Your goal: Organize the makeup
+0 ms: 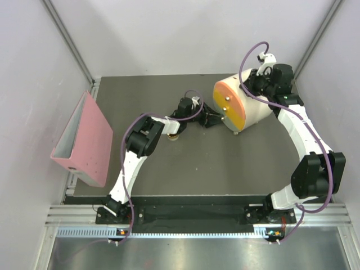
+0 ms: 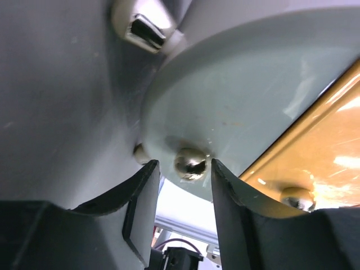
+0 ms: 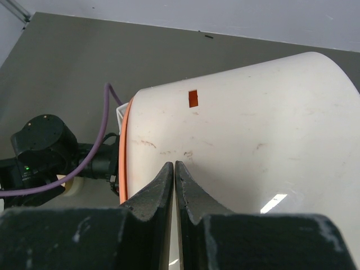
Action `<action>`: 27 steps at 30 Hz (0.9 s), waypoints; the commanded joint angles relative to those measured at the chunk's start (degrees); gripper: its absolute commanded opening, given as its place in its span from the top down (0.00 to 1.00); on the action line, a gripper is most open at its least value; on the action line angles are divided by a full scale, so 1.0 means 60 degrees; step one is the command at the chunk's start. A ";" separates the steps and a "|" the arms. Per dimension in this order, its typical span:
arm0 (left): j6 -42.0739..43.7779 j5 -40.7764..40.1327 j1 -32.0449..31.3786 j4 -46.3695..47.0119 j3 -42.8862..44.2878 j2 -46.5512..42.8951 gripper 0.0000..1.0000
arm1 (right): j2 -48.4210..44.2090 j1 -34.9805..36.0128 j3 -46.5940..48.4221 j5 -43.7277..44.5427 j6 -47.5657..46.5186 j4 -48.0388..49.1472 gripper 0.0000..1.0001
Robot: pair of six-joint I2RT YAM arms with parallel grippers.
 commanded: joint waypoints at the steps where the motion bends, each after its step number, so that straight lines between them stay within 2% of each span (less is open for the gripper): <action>1: -0.0270 -0.0059 -0.0092 0.0826 0.0540 0.0214 0.55 | 0.0950 0.0028 -0.0909 0.0558 -0.0216 -0.3946 0.94; 11: -0.0710 -0.0015 -0.0239 0.1222 0.0585 0.0346 0.77 | 0.1038 0.0042 -0.0835 0.0558 -0.0201 -0.3946 0.94; 12: -0.0768 0.0014 -0.0239 0.1339 0.0570 0.0346 0.86 | 0.1053 0.0028 -0.0850 0.0558 -0.0201 -0.3946 0.94; 15: -0.0959 0.0043 -0.0224 0.1632 0.0482 0.0390 1.00 | 0.1053 0.0028 -0.0850 0.0558 -0.0187 -0.3946 0.94; 19: -0.1004 0.0117 -0.0210 0.1794 0.0277 0.0259 1.00 | 0.1024 0.0028 -0.0908 0.0558 -0.0187 -0.3902 0.94; 27: -0.0184 0.0292 0.0053 0.1340 -0.0557 -0.0517 1.00 | 0.1053 0.0043 -0.0938 0.0528 -0.0158 -0.3829 0.94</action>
